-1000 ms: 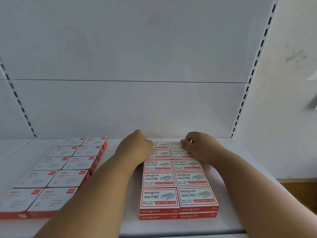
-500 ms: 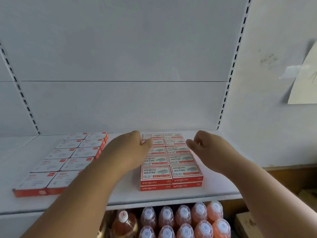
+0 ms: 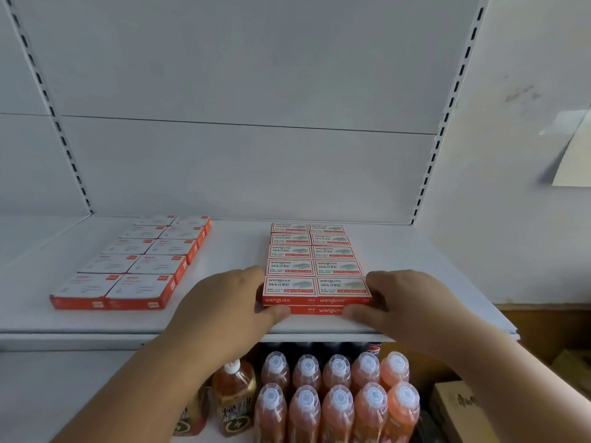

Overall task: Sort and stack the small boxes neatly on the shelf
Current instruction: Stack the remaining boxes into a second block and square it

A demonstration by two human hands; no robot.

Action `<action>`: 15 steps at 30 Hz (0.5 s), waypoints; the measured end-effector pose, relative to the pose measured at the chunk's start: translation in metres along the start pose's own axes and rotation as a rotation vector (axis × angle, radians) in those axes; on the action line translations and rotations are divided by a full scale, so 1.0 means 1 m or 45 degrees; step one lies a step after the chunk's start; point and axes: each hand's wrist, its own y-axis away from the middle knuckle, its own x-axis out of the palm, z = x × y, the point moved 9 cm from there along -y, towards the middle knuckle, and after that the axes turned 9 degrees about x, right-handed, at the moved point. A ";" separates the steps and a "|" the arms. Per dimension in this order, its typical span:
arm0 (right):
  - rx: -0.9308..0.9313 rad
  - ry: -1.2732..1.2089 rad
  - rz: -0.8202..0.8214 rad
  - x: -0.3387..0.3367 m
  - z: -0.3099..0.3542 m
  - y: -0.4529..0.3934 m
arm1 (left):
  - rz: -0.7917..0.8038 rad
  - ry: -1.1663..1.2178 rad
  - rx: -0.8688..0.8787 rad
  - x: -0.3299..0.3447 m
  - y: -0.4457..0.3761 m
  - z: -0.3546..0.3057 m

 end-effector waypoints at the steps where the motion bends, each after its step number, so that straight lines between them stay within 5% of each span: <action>1: -0.019 0.006 -0.012 0.001 0.000 -0.002 | -0.010 -0.017 -0.007 0.000 0.000 0.000; 8: -0.003 -0.130 -0.018 0.000 -0.006 0.000 | 0.080 -0.092 -0.025 0.002 -0.004 -0.003; 15: -0.096 -0.400 -0.214 -0.015 0.005 0.017 | -0.114 0.126 0.000 -0.008 -0.002 -0.005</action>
